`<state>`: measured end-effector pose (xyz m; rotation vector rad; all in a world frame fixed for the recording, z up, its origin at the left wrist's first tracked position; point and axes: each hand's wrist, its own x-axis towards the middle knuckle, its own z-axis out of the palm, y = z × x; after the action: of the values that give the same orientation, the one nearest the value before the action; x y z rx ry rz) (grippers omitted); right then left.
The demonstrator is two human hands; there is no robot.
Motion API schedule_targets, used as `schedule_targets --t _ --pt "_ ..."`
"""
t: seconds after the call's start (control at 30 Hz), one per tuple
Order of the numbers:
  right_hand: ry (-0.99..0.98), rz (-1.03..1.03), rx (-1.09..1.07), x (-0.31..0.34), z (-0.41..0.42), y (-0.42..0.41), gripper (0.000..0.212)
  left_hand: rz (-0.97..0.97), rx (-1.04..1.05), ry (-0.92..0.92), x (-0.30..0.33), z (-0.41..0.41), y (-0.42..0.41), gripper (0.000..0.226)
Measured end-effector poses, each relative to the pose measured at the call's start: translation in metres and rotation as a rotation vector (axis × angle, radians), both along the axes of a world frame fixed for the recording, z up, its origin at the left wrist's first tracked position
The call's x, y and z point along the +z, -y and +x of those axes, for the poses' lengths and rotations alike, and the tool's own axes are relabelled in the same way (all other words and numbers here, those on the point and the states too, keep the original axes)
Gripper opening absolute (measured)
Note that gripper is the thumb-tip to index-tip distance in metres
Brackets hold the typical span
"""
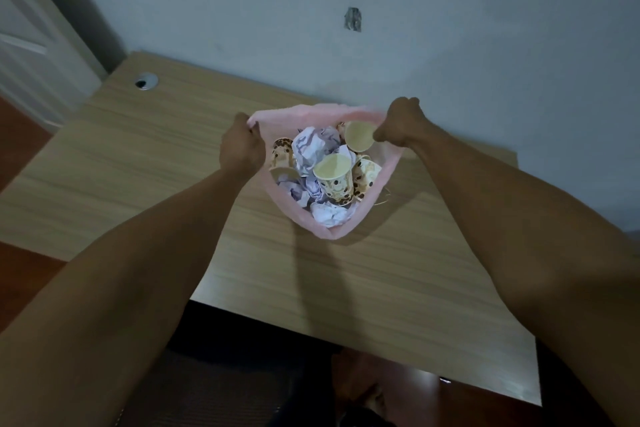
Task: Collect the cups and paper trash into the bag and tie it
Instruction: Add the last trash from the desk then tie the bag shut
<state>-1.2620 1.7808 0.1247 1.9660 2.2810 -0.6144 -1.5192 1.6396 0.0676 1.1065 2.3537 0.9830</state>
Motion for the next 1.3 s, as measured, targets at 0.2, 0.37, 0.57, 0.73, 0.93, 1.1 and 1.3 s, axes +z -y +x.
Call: schedule_targets --t 0.2,0.37,0.57,0.73,0.93,1.1,1.3 --pt "-0.309 -0.061 -0.200 0.016 0.027 0.006 0.019 -0.071 -0.079 -0.146 0.021 -0.004 0.000 0.020" --pt "-0.657 -0.121 -0.399 0.032 0.027 0.023 0.029 -0.019 -0.101 -0.116 0.043 -0.008 -0.002 0.022" --pt "-0.400 -0.150 -0.267 0.068 0.037 0.028 0.039 -0.055 -0.013 -0.052 0.078 -0.016 -0.008 0.031" --pt "-0.240 -0.125 -0.406 0.091 0.053 0.032 0.028 -0.133 0.061 0.047 0.101 -0.018 0.000 0.039" --pt "-0.657 -0.016 -0.747 0.076 0.058 0.025 0.016 -0.095 0.100 0.388 0.116 -0.014 0.006 0.017" --pt "-0.625 0.080 -0.620 0.079 0.062 0.042 0.018 -0.029 0.193 0.540 0.129 -0.008 0.003 0.007" --pt "-0.619 0.217 -0.762 0.090 0.078 0.039 0.031 0.109 0.272 0.444 0.135 -0.018 0.002 0.017"
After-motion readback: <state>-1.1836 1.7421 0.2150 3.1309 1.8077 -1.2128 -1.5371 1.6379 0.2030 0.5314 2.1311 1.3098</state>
